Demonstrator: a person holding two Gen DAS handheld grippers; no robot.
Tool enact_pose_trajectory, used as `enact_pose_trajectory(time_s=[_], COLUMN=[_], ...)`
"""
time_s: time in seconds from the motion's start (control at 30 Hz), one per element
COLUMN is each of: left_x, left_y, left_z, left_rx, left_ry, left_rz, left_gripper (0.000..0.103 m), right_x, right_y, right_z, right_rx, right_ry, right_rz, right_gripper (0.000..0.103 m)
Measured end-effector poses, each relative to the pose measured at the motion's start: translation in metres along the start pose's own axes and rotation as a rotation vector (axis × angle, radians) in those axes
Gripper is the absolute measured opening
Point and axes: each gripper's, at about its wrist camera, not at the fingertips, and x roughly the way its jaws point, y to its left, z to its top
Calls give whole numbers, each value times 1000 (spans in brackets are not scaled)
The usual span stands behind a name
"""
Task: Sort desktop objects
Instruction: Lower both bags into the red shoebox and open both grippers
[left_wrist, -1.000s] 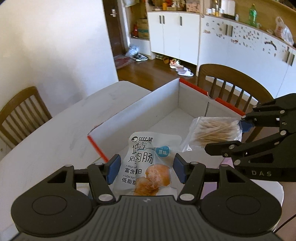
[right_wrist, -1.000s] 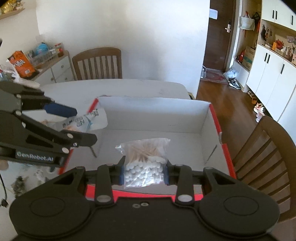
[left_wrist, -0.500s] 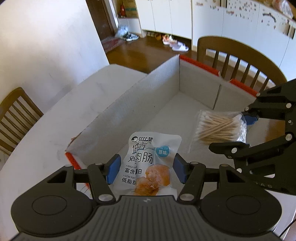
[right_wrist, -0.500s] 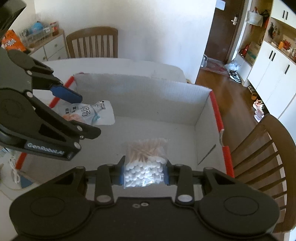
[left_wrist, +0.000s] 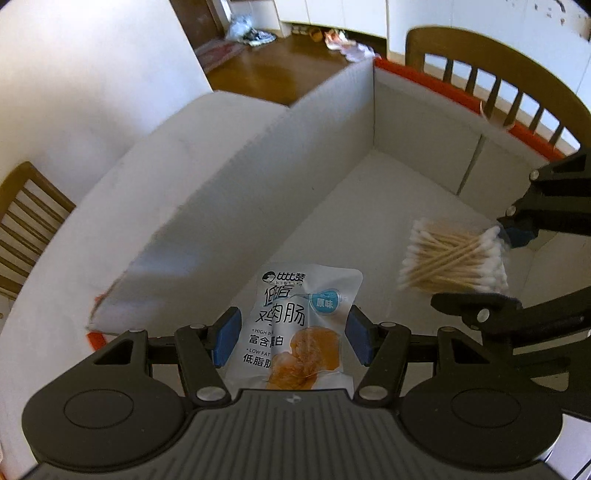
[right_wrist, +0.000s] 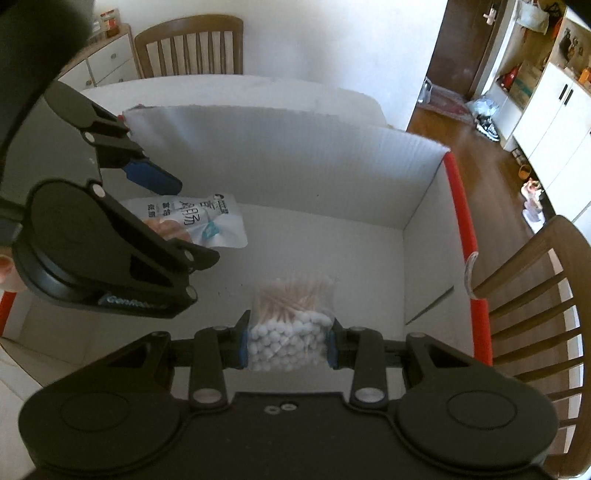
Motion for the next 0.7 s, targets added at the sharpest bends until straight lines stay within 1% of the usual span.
enact_pose_trajectory(time_s=[0.2, 0.37, 0.7], left_x=[14, 22, 30], left_y=[-2, -3, -1], left_z=[1, -2, -18], left_rx=[-6, 4, -4], left_ry=[78, 118, 167], left_rz=[-29, -49, -74], left_gripper=[60, 61, 61], right_x=[7, 11, 17], right_y=[1, -2, -1], right_z=[0, -1, -3], right_rx=[-2, 4, 12], right_ry=[44, 69, 98], right_rz=[15, 19, 11], right_gripper=[35, 35, 37])
